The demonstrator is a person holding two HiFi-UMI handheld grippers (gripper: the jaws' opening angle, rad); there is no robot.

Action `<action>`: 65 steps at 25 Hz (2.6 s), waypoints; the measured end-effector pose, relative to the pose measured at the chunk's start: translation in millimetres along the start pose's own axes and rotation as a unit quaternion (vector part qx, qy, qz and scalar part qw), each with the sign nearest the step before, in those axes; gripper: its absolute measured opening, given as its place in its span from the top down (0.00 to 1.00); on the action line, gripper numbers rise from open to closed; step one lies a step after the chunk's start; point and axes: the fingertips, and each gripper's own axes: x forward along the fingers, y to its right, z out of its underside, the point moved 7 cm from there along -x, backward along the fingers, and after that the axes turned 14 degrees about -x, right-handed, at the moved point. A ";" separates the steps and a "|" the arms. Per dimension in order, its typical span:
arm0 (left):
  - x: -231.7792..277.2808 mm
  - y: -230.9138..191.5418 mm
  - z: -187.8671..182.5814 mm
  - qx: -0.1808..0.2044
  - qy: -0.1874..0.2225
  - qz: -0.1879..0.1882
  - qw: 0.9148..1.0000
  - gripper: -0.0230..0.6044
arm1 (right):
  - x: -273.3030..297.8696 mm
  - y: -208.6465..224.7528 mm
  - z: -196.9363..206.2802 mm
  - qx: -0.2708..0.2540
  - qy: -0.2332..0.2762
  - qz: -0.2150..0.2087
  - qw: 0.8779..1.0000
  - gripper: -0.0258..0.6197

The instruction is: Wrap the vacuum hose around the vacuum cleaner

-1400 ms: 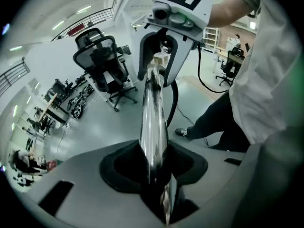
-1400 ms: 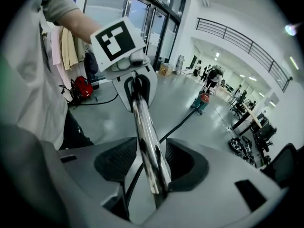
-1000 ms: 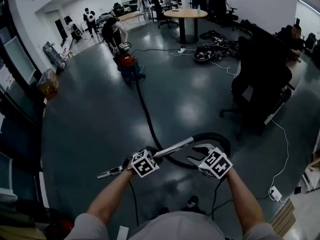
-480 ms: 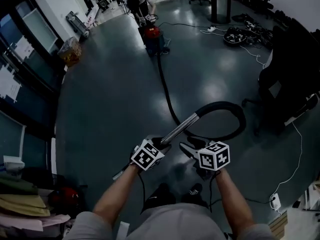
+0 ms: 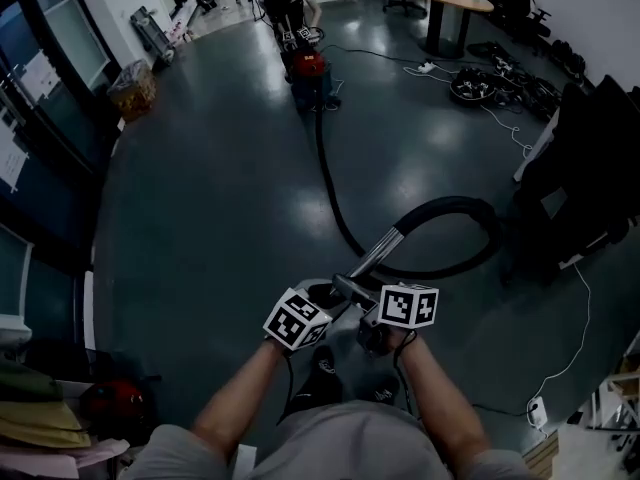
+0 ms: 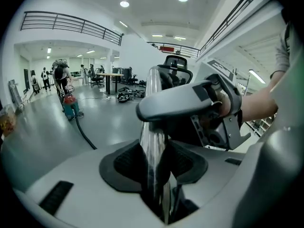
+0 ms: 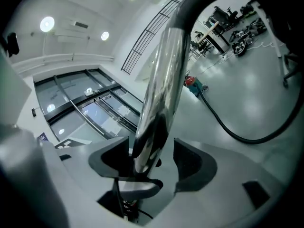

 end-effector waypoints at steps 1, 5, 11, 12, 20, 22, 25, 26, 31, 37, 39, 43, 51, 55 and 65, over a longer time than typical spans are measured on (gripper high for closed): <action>-3.9 -7.2 -2.2 0.002 0.002 0.007 1.000 0.70 | 12.2 -2.3 -1.7 0.000 0.003 0.005 1.000 0.53; -13.8 -34.4 -7.3 0.005 0.003 0.034 0.999 0.70 | 46.4 -6.0 -12.6 -0.014 0.035 0.006 0.999 0.53; -21.8 -64.4 -7.5 0.004 0.003 0.056 0.998 0.70 | 74.4 -11.5 -18.8 -0.011 0.034 0.033 0.999 0.69; -22.7 -67.1 -7.9 0.016 0.007 0.055 0.998 0.70 | 76.8 -12.1 -19.5 -0.012 0.030 0.037 0.999 0.69; -16.0 -83.1 -19.4 0.150 -0.021 0.055 0.987 0.69 | 71.9 0.0 -34.2 -0.009 0.033 0.060 0.998 0.69; -17.6 -89.4 -23.3 0.172 -0.040 0.043 0.983 0.68 | 69.2 6.2 -40.9 -0.001 0.038 0.062 0.997 0.69; -15.8 -97.8 -27.0 0.188 -0.070 0.021 0.979 0.68 | 58.1 25.8 -52.0 0.014 0.050 0.068 0.996 0.70; -13.0 -100.1 -27.1 0.191 -0.081 0.012 0.978 0.68 | 52.6 34.6 -57.4 0.016 0.054 0.069 0.996 0.70; 6.1 -96.6 -34.5 0.172 -0.094 -0.020 0.980 0.68 | 27.7 68.2 -88.0 0.023 0.075 0.056 0.995 0.70; 42.8 -71.2 -72.9 0.166 -0.103 -0.020 0.981 0.68 | 5.6 104.4 -130.7 0.025 0.113 0.056 0.992 0.70; 58.5 -61.8 -81.0 0.159 -0.106 -0.022 0.981 0.68 | -2.1 119.4 -140.6 0.033 0.129 0.064 0.989 0.71; 90.2 -42.8 -92.0 0.125 -0.112 -0.017 0.986 0.68 | -17.8 149.0 -154.0 0.044 0.150 0.092 0.983 0.72; 138.4 2.0 -94.8 0.064 -0.110 0.051 0.991 0.68 | -34.5 193.9 -167.2 0.043 0.162 0.142 0.976 0.76; 158.9 11.8 -90.7 0.039 -0.119 0.063 0.990 0.68 | -29.6 208.4 -170.3 0.015 0.133 0.143 0.981 0.77; 195.6 1.3 -91.5 0.066 -0.160 0.053 0.983 0.68 | -11.5 218.2 -178.9 -0.110 0.048 0.112 0.986 0.78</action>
